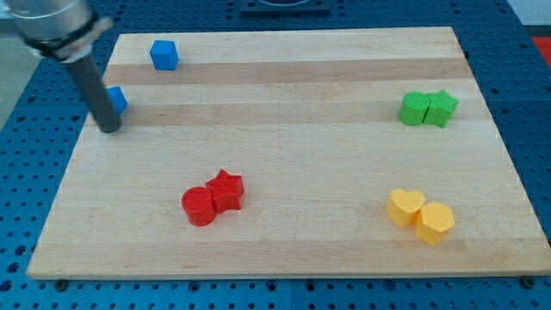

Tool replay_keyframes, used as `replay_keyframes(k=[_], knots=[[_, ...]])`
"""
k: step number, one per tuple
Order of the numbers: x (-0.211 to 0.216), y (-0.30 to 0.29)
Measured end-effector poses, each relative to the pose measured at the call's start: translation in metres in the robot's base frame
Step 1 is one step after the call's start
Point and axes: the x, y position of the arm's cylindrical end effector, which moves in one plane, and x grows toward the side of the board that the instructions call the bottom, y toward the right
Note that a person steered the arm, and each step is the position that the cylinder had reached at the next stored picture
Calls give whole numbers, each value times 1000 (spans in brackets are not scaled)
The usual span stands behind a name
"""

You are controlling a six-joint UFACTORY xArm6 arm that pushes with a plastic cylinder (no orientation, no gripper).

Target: Push the blue triangle closer to blue cube

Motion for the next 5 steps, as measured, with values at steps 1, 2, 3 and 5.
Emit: replay_keyframes(k=[1, 2, 3, 5], knots=[[-11, -18], [-36, -2], [-54, 23], [-56, 58]])
